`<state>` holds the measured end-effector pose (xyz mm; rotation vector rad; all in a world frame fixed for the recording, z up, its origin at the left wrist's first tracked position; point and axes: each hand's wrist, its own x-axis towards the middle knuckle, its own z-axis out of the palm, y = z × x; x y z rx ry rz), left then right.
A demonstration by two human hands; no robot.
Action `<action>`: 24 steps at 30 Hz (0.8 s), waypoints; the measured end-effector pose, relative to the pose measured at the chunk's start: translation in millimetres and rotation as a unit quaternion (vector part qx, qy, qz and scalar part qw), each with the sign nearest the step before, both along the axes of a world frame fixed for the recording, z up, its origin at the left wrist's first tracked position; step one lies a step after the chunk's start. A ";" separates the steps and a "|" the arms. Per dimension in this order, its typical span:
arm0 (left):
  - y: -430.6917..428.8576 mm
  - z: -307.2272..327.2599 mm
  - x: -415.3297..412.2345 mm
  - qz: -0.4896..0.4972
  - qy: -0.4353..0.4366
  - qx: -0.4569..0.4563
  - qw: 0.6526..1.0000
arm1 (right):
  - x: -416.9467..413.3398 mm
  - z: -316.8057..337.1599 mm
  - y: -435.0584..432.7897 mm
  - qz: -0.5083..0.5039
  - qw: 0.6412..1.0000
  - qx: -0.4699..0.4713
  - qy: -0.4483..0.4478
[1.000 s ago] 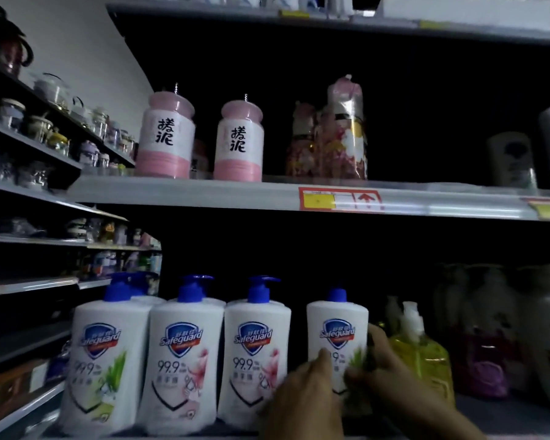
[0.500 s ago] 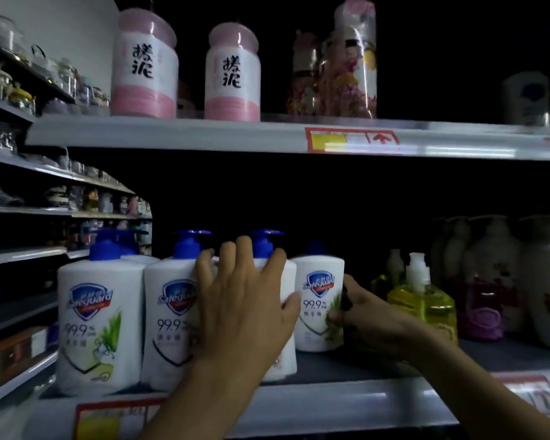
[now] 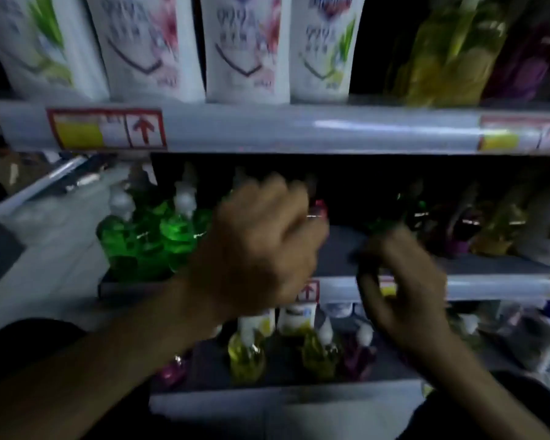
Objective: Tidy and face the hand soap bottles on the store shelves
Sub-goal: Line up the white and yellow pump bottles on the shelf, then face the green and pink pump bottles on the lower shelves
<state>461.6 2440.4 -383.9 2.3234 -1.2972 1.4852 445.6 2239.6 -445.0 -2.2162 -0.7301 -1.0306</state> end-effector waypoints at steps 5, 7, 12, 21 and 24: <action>19.8 -185.4 -6.0 0.122 0.424 0.169 0.881 | -0.8 -146.7 -13.6 -0.042 0.897 -0.102 0.428; 26.5 -225.0 2.8 0.199 0.549 0.172 0.794 | 7.9 -165.9 -15.0 -0.065 0.853 -0.164 0.491; 22.9 -268.3 21.6 0.194 0.583 0.150 0.775 | 8.3 -193.6 -23.7 -0.154 0.762 -0.233 0.584; -2.9 -271.9 53.8 0.310 0.599 -0.074 0.735 | 43.9 -205.4 -12.3 -0.188 0.783 -0.099 0.584; -2.8 -269.0 56.9 0.302 0.607 -0.096 0.729 | 61.6 -205.9 -0.9 -0.213 0.779 -0.032 0.589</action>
